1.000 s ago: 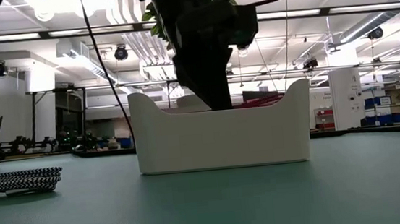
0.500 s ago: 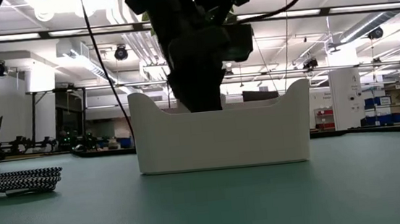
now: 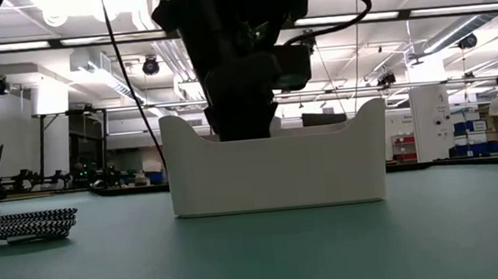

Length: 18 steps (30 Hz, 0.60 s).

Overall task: Pick and place USB-C Cables
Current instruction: Put the red charger cable into the white bin

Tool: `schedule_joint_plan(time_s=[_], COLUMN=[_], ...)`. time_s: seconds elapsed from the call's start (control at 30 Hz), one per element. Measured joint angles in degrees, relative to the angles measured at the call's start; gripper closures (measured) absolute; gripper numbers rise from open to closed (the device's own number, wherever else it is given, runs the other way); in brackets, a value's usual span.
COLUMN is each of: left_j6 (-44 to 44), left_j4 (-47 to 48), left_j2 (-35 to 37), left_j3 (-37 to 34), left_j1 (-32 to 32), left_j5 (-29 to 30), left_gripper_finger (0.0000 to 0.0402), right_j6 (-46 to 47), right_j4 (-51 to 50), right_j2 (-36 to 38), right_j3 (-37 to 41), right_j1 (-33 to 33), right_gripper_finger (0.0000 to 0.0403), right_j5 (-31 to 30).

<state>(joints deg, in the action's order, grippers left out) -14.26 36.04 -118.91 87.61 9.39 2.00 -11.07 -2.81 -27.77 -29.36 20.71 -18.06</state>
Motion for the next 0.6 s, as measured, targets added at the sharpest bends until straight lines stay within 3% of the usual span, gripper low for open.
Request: schedule_joint_plan(time_s=[0.6], left_j6=[-0.3], left_j4=[-1.3], left_j2=[0.0], left_j3=[0.0], left_j1=[0.0], left_j5=[0.0], left_gripper_finger=[0.0361], right_j6=[0.1], right_j4=[0.0], right_j2=[0.0], right_j3=[0.0], right_j1=[0.0], right_gripper_finger=[0.0344], right_j5=[0.0])
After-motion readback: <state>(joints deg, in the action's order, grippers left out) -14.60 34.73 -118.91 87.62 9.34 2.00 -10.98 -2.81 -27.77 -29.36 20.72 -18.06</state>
